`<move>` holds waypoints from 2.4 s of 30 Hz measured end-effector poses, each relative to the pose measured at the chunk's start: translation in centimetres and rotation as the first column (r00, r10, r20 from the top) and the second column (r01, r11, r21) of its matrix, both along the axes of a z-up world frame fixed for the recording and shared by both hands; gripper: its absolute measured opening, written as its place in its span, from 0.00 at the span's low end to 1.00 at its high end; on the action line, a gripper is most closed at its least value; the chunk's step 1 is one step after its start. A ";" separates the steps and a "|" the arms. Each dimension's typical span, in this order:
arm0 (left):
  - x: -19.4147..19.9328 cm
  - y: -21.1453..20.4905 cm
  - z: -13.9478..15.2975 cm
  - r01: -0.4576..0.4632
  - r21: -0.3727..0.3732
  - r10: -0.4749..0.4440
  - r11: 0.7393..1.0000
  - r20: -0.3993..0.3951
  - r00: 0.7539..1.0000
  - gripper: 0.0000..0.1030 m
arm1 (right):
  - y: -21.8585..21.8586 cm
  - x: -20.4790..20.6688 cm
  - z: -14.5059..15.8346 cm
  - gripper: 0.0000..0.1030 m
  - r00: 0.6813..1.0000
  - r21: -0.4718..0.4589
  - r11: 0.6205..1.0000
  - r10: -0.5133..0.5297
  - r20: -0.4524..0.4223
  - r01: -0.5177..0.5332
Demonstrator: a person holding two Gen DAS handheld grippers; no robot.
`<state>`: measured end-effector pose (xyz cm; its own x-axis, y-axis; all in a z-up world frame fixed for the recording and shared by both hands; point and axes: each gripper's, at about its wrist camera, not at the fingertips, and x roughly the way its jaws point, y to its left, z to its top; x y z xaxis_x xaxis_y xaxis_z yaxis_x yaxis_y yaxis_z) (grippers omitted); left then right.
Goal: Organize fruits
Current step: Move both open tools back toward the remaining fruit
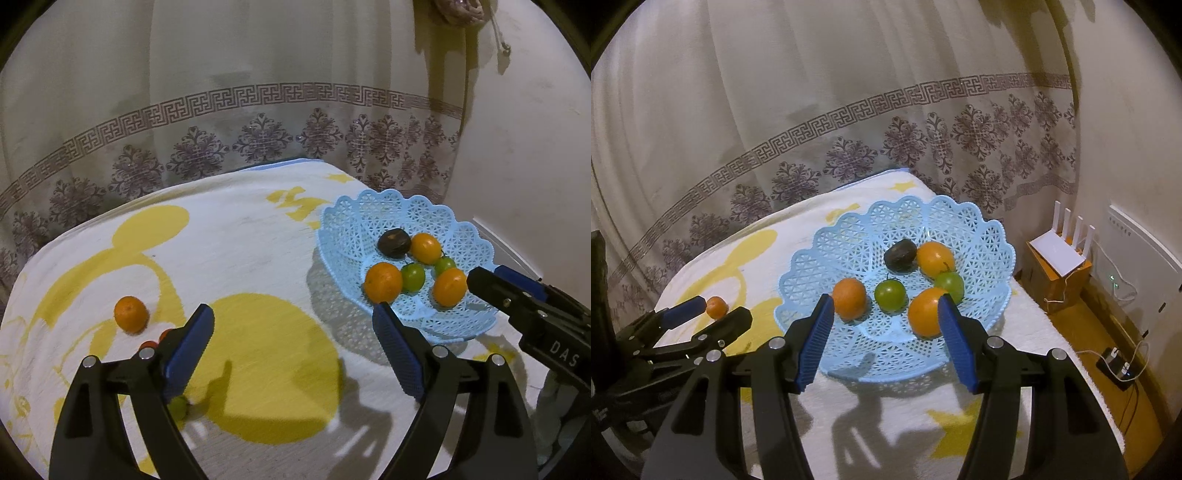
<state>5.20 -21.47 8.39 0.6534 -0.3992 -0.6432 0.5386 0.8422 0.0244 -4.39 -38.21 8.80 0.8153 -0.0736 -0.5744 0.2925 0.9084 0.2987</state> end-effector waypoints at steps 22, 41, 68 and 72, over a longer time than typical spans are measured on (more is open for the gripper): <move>1.9 9.6 0.1 -0.197 -0.003 0.197 0.980 -0.006 0.980 0.84 | 4.7 0.6 0.0 0.58 0.995 -0.061 0.993 0.098 -0.013 -0.098; 2.3 14.1 -1.6 -0.255 0.007 0.255 0.967 -0.038 0.966 0.84 | 9.7 1.9 -0.7 0.61 0.981 -0.100 0.976 0.189 -0.046 -0.192; 3.6 20.0 -2.9 -0.392 0.008 0.392 0.920 -0.053 0.918 0.84 | 19.6 8.0 -3.5 0.59 0.850 0.022 0.864 0.499 -0.169 -0.503; 3.6 20.1 -3.1 -0.394 0.005 0.394 0.919 -0.059 0.917 0.84 | 20.6 9.1 -4.4 0.48 0.821 0.075 0.842 0.538 -0.193 -0.534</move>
